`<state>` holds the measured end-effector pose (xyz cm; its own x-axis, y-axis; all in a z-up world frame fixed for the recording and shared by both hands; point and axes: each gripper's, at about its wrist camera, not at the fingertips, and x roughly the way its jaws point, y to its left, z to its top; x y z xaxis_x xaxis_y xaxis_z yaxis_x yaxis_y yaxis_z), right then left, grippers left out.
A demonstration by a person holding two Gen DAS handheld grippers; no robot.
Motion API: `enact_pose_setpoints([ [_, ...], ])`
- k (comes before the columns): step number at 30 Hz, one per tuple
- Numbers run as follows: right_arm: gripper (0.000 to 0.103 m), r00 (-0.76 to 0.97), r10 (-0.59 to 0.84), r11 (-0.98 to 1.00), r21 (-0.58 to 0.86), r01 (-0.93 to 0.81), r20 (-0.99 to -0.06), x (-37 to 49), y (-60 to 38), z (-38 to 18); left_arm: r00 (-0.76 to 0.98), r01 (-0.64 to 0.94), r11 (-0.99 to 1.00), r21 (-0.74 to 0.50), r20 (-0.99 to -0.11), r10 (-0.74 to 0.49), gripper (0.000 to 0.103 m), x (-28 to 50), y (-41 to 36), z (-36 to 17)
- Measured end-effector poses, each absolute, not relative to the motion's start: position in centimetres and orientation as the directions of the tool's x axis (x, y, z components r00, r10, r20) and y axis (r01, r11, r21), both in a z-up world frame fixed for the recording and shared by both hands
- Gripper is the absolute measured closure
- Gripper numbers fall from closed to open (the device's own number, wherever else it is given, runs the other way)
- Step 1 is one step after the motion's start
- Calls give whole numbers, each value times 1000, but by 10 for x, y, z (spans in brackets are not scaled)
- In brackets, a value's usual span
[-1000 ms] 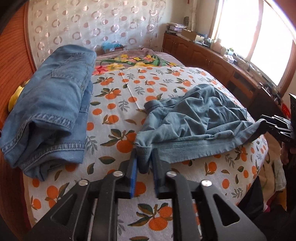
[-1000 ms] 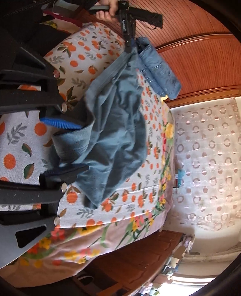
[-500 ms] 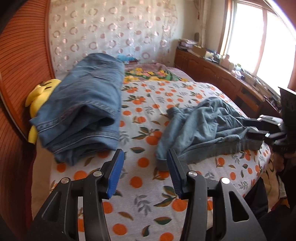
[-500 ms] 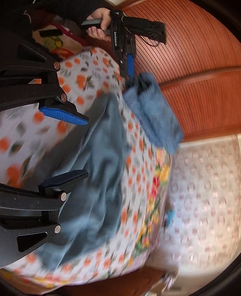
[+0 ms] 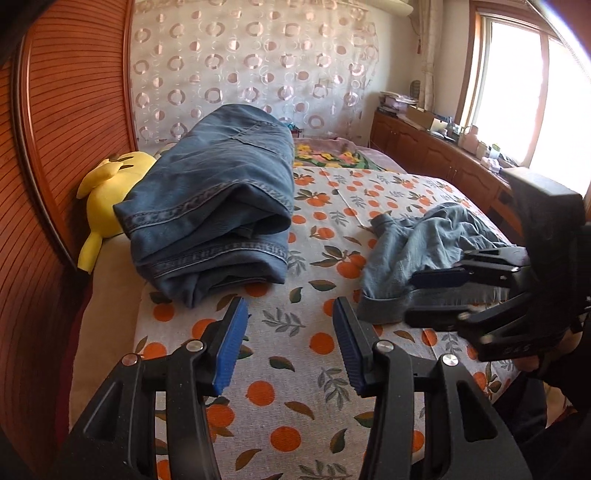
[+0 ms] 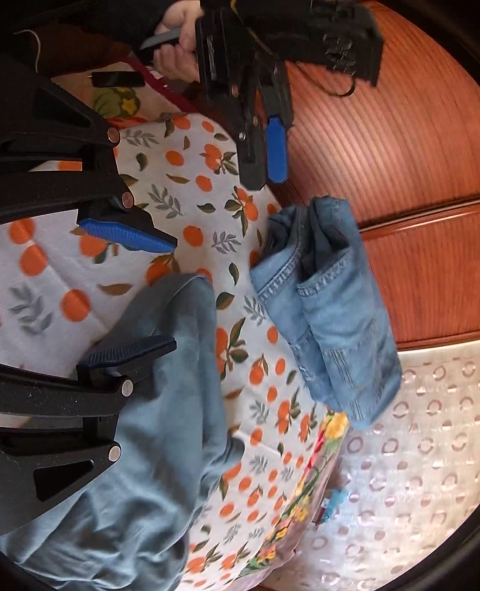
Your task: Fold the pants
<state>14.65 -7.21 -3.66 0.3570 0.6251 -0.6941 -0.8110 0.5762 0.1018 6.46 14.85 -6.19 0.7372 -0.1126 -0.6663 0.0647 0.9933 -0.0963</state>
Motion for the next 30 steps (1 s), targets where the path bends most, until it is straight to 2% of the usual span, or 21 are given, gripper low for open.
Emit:
enact_pose_setpoints([
  [7,64,334,543,592,69,-803,-770,166,-39,-58,742,56,993,-104,-661,-111,54,61,152,-61],
  [11,67,346,530,591,45,-805,-774,169,-32,-63,738,54,993,-106,-665,-111,54,62,151,-63],
  [13,76,362,517,597,24,-802,-776,171,-32,-64,736,55,993,-109,-667,-114,54,63,149,-64],
  [14,88,371,512,601,14,-799,-775,171,-31,-65,735,57,992,-110,-668,-116,54,64,148,-64],
  [15,93,385,508,615,11,-789,-770,175,-34,-63,735,60,992,-110,-668,-118,54,64,146,-64],
  [23,95,589,531,769,54,-637,-610,174,-142,6,727,118,990,-80,-672,-141,54,77,111,-62],
  [30,95,747,392,897,45,-439,-537,166,-281,45,718,235,967,-99,-652,-241,54,98,50,-54],
])
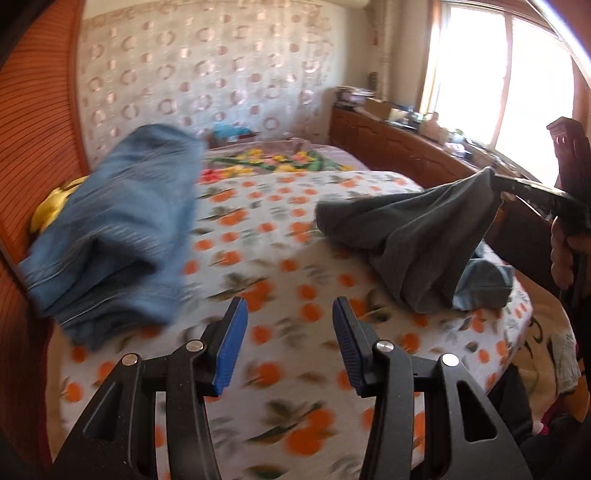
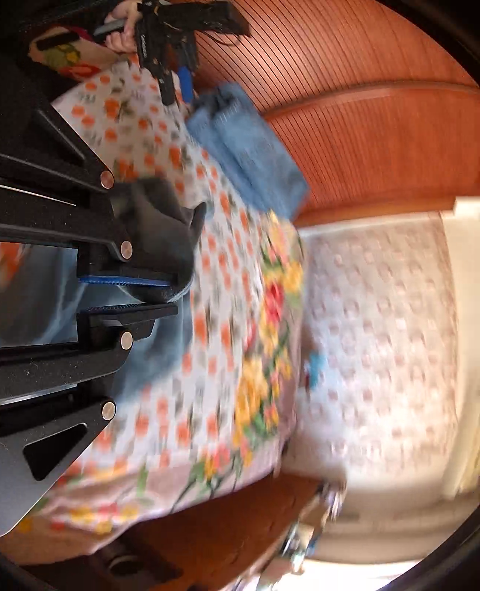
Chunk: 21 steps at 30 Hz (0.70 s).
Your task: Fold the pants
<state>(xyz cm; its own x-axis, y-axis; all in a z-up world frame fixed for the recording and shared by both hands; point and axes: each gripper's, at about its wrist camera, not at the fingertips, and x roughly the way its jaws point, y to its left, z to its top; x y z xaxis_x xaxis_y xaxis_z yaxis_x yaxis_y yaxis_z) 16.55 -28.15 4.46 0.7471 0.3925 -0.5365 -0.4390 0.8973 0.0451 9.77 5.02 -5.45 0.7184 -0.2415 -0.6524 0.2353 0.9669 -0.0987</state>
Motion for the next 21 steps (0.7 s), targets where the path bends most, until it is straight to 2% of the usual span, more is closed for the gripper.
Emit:
enact_pose_setpoints([
  [9,95,849,194,979,37,-203,-492,135,-386,54,658,377,919,-117,-664,-355,54,121,-31,-53],
  [21,95,867,172,983,25,-182,-468,124,-384,48,549,505,849,-153,-703,-453,54,123,-112,-79],
])
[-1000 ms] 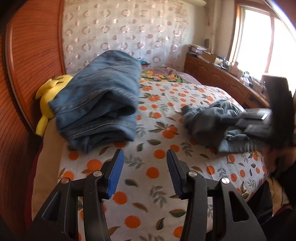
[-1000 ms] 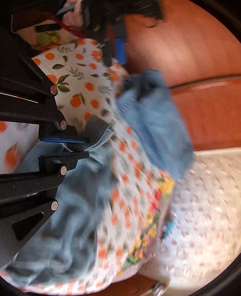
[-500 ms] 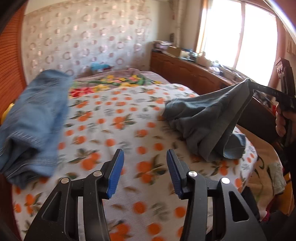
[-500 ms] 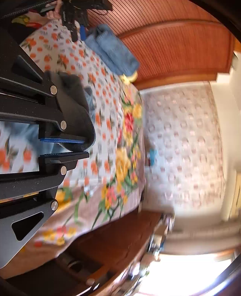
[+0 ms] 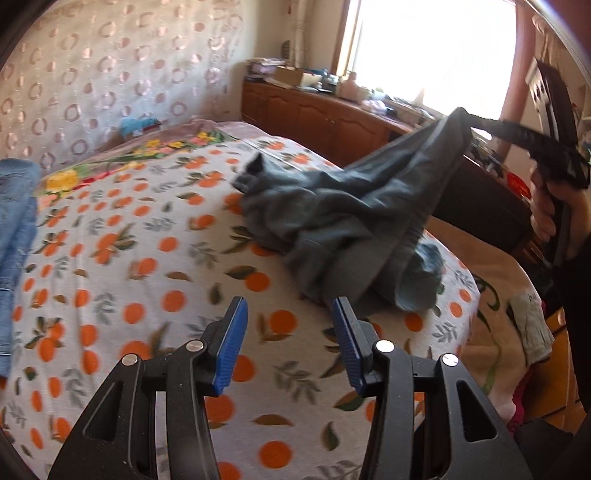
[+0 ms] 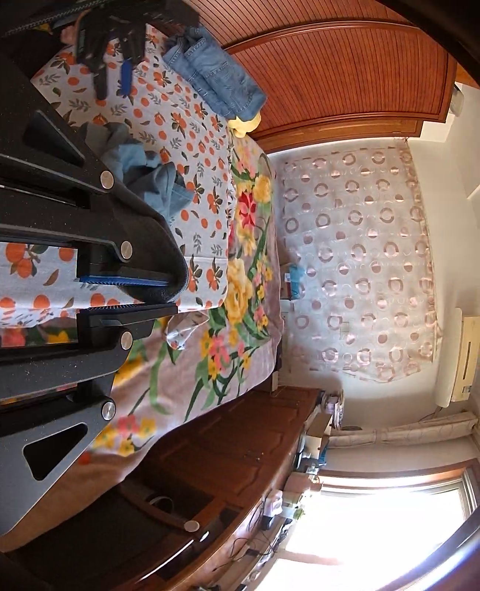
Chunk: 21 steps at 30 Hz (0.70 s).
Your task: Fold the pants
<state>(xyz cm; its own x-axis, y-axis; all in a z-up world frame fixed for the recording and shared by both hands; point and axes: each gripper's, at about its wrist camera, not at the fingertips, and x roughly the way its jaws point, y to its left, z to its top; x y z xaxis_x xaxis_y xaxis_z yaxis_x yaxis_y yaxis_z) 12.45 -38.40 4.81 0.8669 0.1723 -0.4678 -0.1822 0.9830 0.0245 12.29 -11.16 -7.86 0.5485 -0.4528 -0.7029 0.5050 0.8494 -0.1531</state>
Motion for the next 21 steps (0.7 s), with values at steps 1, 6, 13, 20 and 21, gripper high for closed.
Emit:
enact_pose_setpoints([
  [1,95,867,174,982,23,-185,-468,123,-388,47,542,511,846,-155,-706,-456,54,122,-114,-81],
  [6,95,869,179,981,17,-194,-461,123,-395,50,466,559,802,-210,-721,-513,62,121,-131,-96],
  [13,95,875,186,977,-13,-214,-447,126,-394,58,438,554,800,-232,-736,-517,90,137,-154,-104],
  [20,95,882,230,966,-13,-258,-410,136,-387,77,562,470,863,-183,-692,-453,101,145,-128,-64],
  [21,95,879,256,960,1,-279,-403,139,-385,83,586,457,873,-171,-680,-440,101,145,-120,-54],
])
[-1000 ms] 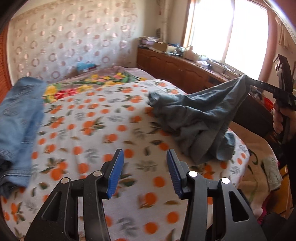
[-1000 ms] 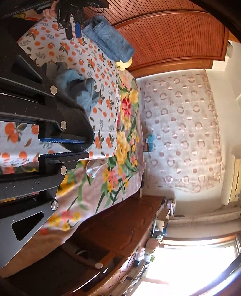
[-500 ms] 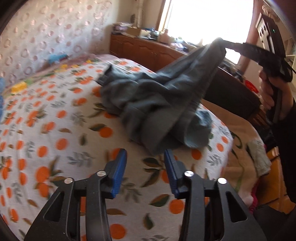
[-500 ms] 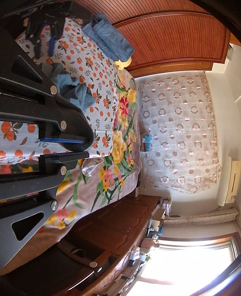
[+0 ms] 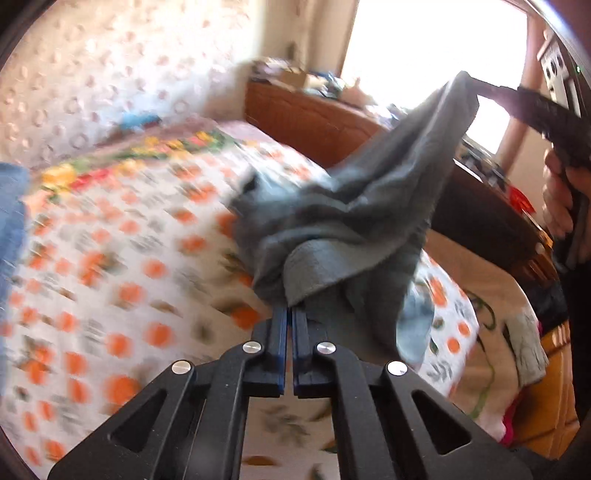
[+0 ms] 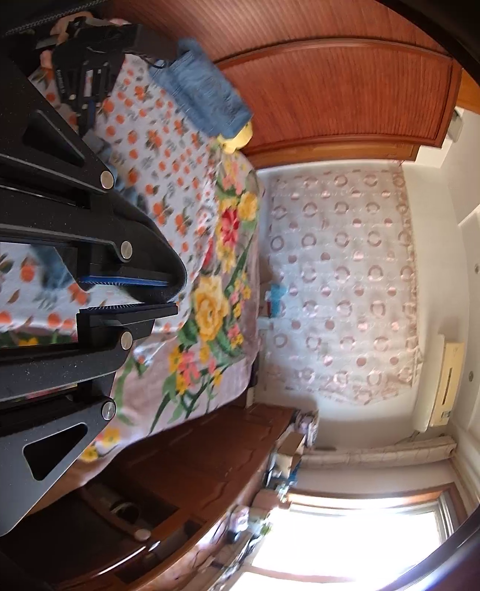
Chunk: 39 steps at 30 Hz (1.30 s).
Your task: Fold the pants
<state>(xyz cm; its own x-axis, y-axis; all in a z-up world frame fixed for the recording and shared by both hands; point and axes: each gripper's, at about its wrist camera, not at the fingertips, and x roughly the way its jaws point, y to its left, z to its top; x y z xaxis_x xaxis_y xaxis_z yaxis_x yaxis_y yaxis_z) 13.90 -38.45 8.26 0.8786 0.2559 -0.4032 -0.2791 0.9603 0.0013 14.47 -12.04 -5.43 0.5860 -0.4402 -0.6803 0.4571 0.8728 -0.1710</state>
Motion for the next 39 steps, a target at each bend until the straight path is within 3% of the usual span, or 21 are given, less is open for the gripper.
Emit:
enact_pose_setpoints([
  [9,95,856,420,901,25,-433,-302,163,-328,132,782,302,953,-8,-570,-252,101,149,-16,58],
  [17,95,831,510,843,-64,-534,-222,169,-276,180,866,135,985,104,-496,-66,101,148,62,113],
  [22,95,829,524,840,-43,-541,-195,169,-294,172,883,112,986,120,-467,-44,101,145,80,132],
  [29,95,820,449,883,34,-469,-354,173,-347,84,793,219,966,138,-602,-94,101,157,46,65],
  [34,95,748,364,924,113,-366,-556,199,-402,-23,692,306,949,72,-702,-170,101,179,8,-8],
  [39,95,693,319,943,141,-302,-646,220,-430,-87,616,357,934,6,-753,-231,98,193,-24,-44],
])
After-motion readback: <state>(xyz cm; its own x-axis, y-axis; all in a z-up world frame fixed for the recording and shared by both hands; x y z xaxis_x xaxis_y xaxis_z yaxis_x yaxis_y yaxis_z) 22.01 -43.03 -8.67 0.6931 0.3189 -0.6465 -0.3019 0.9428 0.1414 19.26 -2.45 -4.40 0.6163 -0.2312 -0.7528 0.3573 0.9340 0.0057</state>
